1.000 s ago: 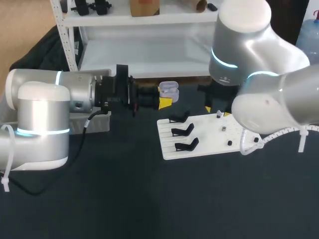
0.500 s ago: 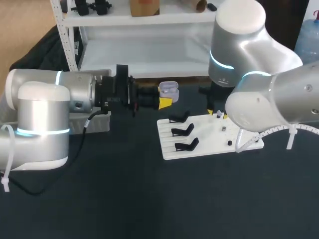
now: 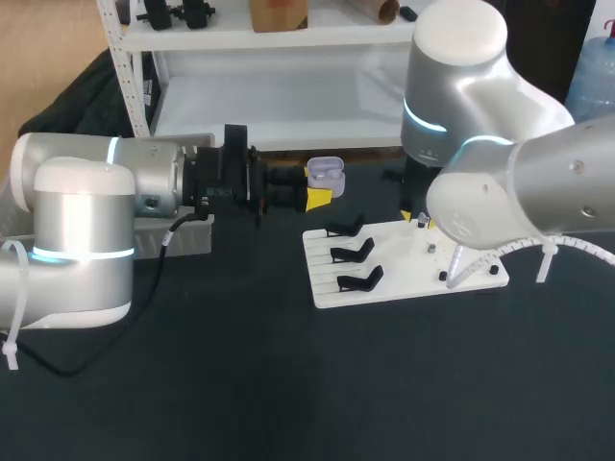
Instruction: Pick up each earbud case from the left stands, insert the matching earbuds, close the lid, and place the case in the box.
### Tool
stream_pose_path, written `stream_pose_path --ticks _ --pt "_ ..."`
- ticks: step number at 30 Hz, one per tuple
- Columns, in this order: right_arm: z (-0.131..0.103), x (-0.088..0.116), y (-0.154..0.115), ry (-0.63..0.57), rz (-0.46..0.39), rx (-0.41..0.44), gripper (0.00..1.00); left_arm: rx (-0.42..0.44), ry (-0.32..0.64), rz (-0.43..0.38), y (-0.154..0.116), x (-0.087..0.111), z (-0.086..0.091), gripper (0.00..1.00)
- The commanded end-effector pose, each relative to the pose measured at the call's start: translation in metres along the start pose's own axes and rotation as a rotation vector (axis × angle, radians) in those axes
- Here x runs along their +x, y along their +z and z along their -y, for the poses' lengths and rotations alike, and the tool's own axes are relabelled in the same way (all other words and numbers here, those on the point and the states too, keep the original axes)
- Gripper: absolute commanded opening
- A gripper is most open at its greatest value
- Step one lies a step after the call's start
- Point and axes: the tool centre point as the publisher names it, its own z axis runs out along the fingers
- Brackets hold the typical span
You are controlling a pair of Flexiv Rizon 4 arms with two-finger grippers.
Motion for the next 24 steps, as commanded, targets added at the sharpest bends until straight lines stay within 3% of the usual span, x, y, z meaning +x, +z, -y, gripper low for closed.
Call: stream_pose_path --ticks 1,24 --pt "-0.0022 -0.0032 0.0022 0.005 -0.003 0.008 0.31 -0.004 0.001 0.001 0.0002 0.0005 0.0010 0.00" --pt "0.0028 -0.0016 0.0083 0.059 -0.014 0.039 0.18 -0.004 0.001 0.001 0.0002 0.0005 0.0010 0.00"
